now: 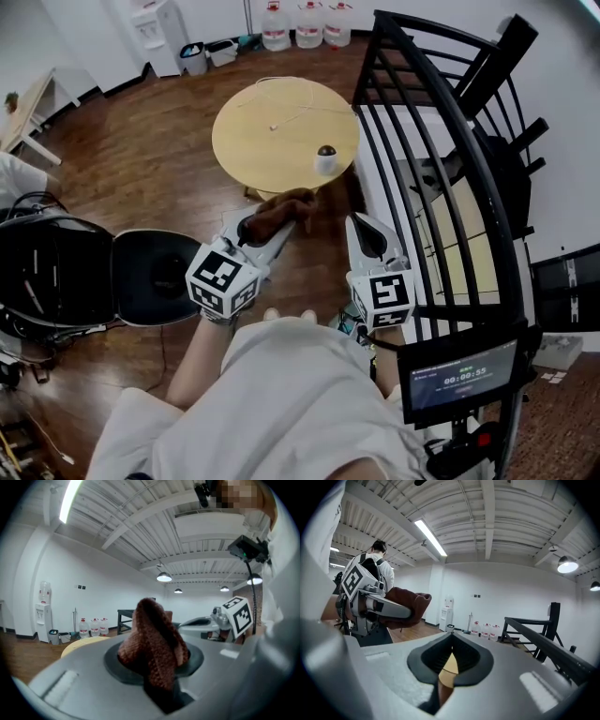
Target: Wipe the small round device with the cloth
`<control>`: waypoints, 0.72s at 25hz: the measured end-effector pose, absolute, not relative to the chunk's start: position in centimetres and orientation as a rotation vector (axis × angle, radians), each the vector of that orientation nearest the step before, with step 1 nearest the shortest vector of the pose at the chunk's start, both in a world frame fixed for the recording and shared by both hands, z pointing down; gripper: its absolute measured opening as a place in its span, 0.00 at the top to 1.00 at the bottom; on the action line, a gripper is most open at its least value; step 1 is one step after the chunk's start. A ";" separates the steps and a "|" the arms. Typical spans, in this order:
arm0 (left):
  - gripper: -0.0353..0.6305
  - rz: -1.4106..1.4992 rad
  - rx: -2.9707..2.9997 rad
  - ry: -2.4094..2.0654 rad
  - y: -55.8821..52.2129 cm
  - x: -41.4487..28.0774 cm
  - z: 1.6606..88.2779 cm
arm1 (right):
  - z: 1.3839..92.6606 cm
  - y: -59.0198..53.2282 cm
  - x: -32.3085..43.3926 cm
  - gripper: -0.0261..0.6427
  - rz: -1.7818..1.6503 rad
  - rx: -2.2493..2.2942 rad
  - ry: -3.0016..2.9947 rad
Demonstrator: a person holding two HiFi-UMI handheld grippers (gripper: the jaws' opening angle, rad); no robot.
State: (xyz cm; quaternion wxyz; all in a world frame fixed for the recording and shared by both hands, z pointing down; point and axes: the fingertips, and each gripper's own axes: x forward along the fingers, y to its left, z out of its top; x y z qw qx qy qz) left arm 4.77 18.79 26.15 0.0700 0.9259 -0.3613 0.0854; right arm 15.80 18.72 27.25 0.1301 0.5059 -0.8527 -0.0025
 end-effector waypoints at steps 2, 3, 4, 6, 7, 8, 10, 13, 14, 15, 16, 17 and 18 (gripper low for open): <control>0.76 0.243 2.788 -1.090 18.3 4.8 25.8 | 26.7 18.2 15.5 0.96 -0.037 1.450 -2.466; 0.76 0.235 2.791 -1.089 18.1 4.9 25.8 | 26.5 18.0 15.4 0.96 -0.049 1.446 -2.463; 0.76 0.228 2.793 -1.087 17.9 5.0 25.8 | 26.5 17.8 15.4 0.96 -0.058 1.447 -2.459; 0.76 0.216 2.797 -1.078 17.8 5.1 26.1 | 26.5 17.6 15.5 0.96 -0.066 1.459 -2.457; 0.76 0.213 2.799 -1.072 17.9 5.1 26.2 | 26.4 17.6 15.5 0.96 -0.068 1.466 -2.459; 0.76 0.212 2.802 -1.067 17.9 5.2 26.2 | 26.4 17.6 15.5 0.96 -0.070 1.473 -2.461; 0.76 0.212 2.807 -1.057 18.0 5.5 26.1 | 26.3 17.6 15.6 0.96 -0.073 1.479 -2.464; 0.76 0.224 2.809 -1.047 17.9 5.9 26.2 | 26.5 17.6 15.8 0.96 -0.058 1.484 -2.468; 0.76 0.228 2.809 -1.045 17.9 6.0 26.2 | 26.6 17.6 15.9 0.96 -0.052 1.486 -2.469; 0.76 0.230 2.809 -1.044 17.8 6.0 26.2 | 26.6 17.6 15.9 0.96 -0.048 1.489 -2.471; 0.76 0.232 2.810 -1.042 17.8 5.9 26.2 | 26.6 17.6 15.8 0.96 -0.046 1.491 -2.472; 0.76 0.233 2.810 -1.041 17.9 5.8 26.2 | 26.6 17.7 15.7 0.96 -0.044 1.493 -2.472; 0.76 0.234 2.810 -1.040 17.9 5.7 26.2 | 26.7 17.7 15.6 0.96 -0.042 1.495 -2.472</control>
